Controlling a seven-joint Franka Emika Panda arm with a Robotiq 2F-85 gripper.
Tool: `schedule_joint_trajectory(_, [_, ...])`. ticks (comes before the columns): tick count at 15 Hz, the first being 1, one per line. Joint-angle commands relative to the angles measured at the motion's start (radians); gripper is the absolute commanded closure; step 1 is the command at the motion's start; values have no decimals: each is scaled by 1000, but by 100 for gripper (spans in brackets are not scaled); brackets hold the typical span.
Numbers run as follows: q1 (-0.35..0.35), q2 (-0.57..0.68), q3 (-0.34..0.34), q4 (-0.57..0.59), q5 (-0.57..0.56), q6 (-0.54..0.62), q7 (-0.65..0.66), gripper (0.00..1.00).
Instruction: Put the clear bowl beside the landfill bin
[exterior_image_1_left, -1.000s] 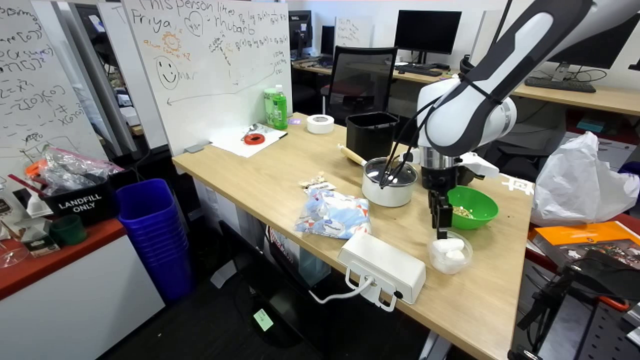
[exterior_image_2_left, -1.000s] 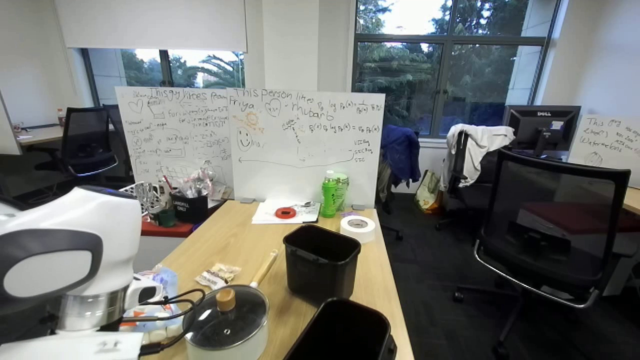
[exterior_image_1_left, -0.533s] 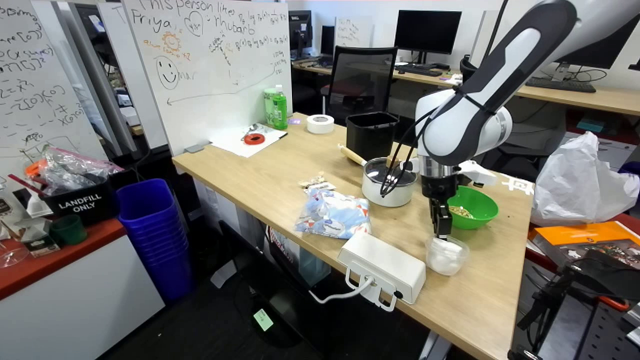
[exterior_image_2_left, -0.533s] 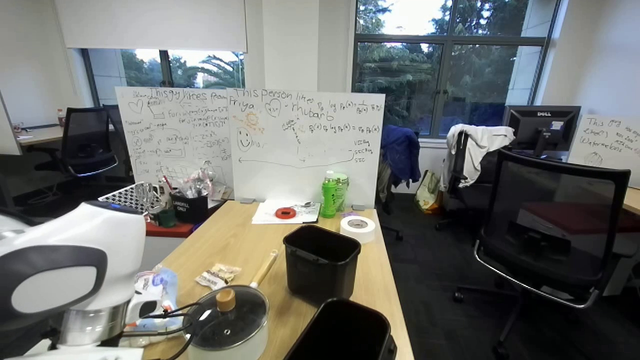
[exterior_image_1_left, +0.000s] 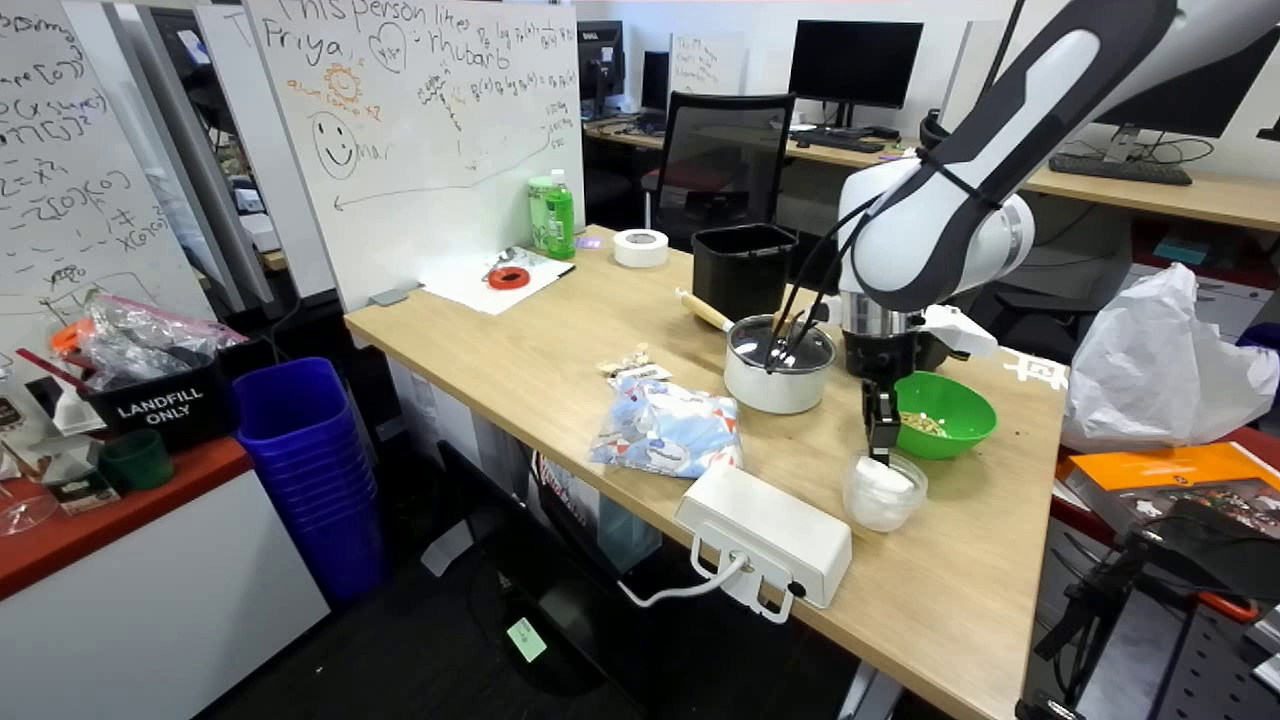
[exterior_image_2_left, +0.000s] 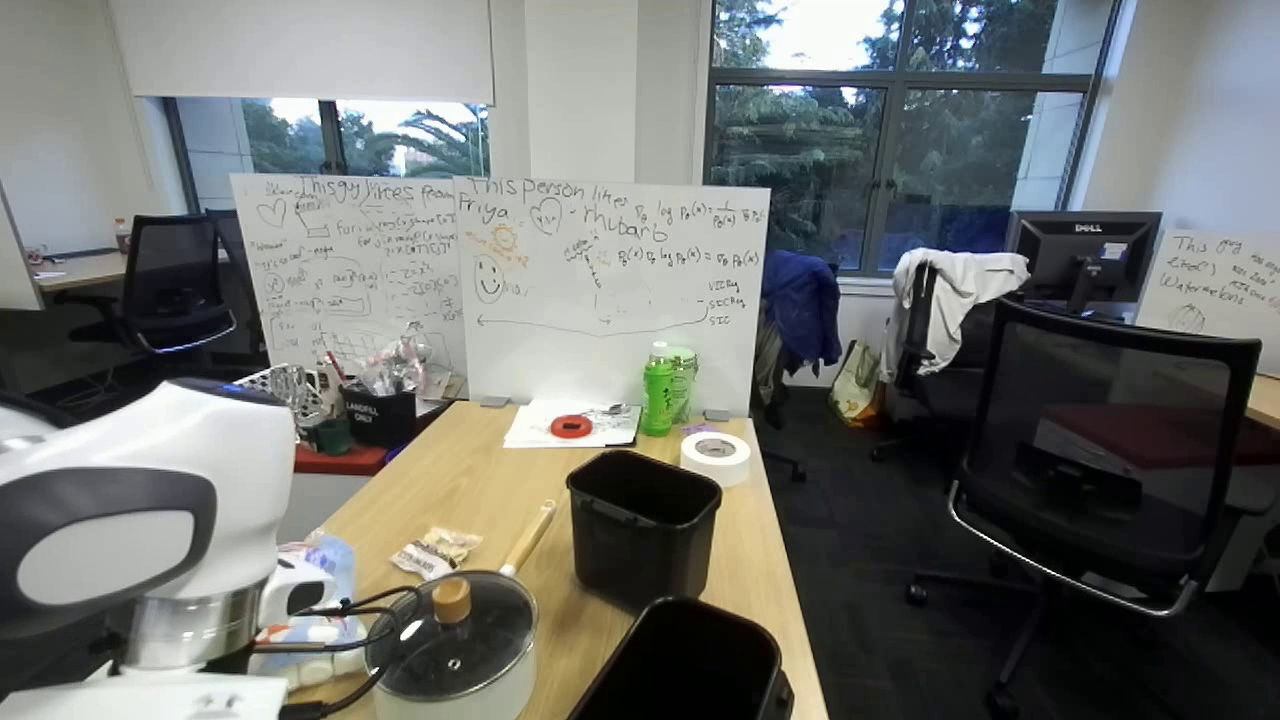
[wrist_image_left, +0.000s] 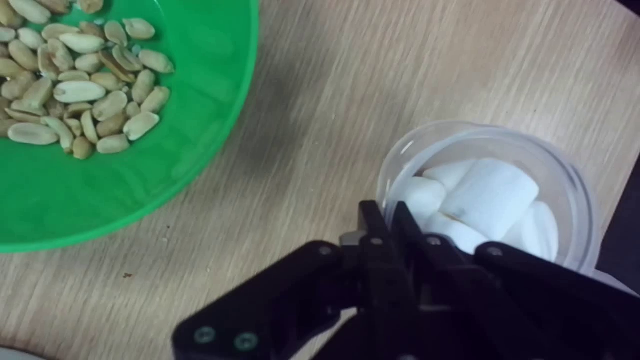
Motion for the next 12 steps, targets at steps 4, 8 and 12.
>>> schedule_joint_trajectory(4, [-7, -112, -1, -94, 28, 42, 81, 98])
schedule_joint_trajectory(8, [55, -159, -55, -148, -42, 82, 355, 98])
schedule_joint_trajectory(12, [96, -199, -91, -191, -79, 70, 627, 98])
